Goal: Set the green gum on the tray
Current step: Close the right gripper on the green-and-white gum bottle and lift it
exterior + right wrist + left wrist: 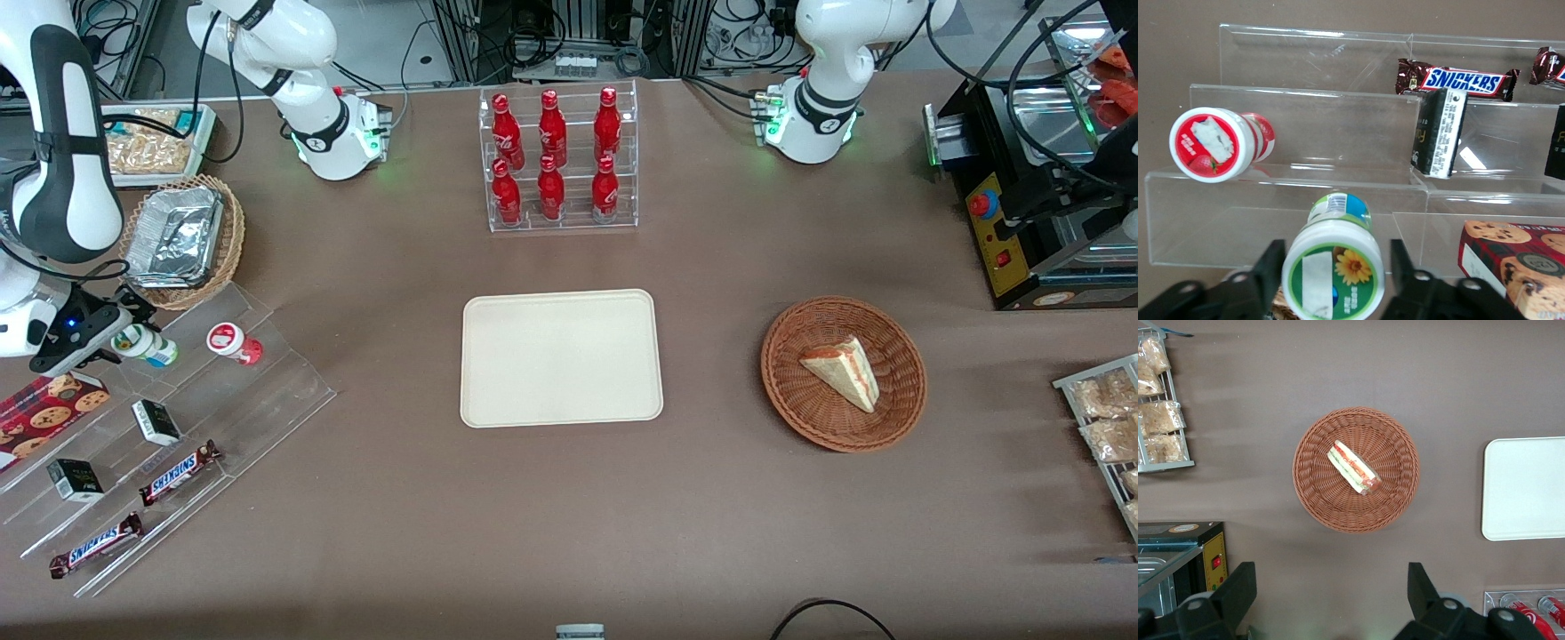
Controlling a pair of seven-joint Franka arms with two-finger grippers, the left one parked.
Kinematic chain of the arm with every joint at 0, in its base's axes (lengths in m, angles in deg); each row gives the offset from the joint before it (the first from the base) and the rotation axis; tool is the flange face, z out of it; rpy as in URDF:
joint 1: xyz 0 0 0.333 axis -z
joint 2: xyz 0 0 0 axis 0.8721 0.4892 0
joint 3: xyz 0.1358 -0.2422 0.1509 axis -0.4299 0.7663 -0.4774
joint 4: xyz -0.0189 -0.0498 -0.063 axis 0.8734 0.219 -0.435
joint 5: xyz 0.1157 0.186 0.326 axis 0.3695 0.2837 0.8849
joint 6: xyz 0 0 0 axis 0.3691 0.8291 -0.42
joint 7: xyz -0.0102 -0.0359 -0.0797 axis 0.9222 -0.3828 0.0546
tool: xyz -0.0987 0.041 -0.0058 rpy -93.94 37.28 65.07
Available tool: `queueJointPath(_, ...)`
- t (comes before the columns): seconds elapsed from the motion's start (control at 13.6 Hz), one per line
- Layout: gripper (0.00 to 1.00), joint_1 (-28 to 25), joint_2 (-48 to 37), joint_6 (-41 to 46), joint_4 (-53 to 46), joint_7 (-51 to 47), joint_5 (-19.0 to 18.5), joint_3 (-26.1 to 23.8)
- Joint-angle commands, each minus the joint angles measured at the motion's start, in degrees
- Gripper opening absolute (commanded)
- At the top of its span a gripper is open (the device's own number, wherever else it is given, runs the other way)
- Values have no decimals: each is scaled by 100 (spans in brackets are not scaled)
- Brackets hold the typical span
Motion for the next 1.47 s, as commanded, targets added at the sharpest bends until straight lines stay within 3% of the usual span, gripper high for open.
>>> queueJointPath(0.0, 18, 45, 13, -161, 91, 101, 124, -18)
queueJointPath(0.07, 5, 44, 4, -143, 91, 92, 133, -18)
queueJointPath(0.15, 0, 36, -14, -108, 83, 66, 133, -18)
queueJointPath(0.51, 0, -87, -128, 742, -592, -232, 142, -79)
queueJointPath(0.88, 0, -991, -128, 1676, -1218, -1548, 107, -70)
queueJointPath(1.39, 0, -2756, 30, 1694, -1218, -4174, 133, -70)
